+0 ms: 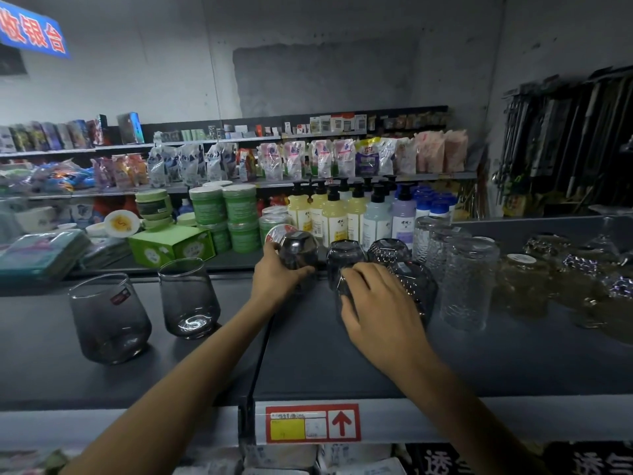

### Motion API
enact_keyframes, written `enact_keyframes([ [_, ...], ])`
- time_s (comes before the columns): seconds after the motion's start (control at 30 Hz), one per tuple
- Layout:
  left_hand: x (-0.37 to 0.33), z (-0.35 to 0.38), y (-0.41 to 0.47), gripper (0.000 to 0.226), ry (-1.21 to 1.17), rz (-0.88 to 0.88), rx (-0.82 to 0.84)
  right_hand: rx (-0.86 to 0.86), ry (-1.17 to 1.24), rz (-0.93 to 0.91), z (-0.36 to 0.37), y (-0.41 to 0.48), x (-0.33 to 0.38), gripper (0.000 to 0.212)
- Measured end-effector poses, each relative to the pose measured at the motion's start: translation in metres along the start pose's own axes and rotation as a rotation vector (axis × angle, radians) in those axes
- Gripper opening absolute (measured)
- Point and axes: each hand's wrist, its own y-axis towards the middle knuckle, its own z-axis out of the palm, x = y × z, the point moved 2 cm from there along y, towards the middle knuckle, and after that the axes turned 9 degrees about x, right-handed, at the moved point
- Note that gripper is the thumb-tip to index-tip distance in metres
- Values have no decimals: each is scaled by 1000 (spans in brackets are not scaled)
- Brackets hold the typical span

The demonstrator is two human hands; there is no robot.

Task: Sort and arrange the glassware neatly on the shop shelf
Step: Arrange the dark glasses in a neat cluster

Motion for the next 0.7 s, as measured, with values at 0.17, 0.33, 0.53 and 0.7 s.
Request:
enact_keyframes([
  [0.17, 3, 1, 0, 78, -2, -67, 46, 0, 26, 4, -2, 0, 0, 37],
  [0.33, -4, -2, -9, 76, 8, -103, 66, -7, 30, 4, -5, -1, 0, 39],
  [0.53, -27, -46, -79, 76, 289, 127, -26, 8, 71, 10, -17, 4, 14, 38],
  [0.7, -25, -124, -121, 53, 843, 370, -304, 166, 534, -29, -27, 28, 82, 43],
])
